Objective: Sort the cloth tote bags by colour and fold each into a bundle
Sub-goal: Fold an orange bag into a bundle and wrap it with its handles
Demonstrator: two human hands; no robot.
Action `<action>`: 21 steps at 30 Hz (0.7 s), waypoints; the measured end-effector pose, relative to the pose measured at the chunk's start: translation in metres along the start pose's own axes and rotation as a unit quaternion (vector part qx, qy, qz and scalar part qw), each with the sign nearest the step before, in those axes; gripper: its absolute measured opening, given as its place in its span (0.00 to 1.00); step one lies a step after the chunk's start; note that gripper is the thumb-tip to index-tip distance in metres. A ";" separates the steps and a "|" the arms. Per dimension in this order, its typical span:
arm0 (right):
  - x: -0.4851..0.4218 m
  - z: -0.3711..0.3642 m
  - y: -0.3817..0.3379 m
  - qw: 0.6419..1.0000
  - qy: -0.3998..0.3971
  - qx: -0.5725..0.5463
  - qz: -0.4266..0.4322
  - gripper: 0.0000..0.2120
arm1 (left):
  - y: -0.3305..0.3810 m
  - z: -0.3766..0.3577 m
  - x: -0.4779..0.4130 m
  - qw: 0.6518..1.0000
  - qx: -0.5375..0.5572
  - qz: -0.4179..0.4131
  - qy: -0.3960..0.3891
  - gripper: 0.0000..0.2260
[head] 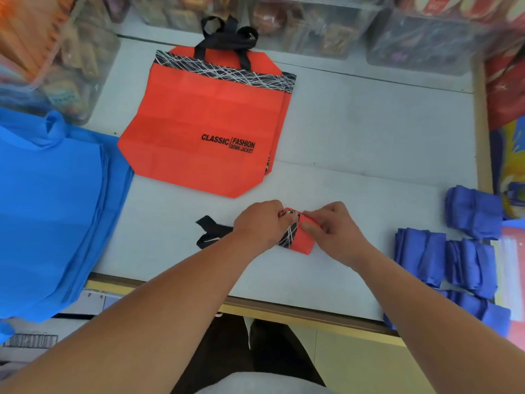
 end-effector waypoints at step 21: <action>0.003 -0.015 -0.012 0.975 0.166 -0.093 -0.119 0.06 | -0.026 -0.030 0.018 0.941 -0.137 -0.246 0.187 0.18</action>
Point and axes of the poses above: each hand's wrist, its own x-axis away from the middle knuckle, its own z-axis out of the back of the hand, y = z × x, the point moved 2 cm from there along -x, towards the middle knuckle, and after that the axes turned 2 degrees about y, right-handed, at the moved point
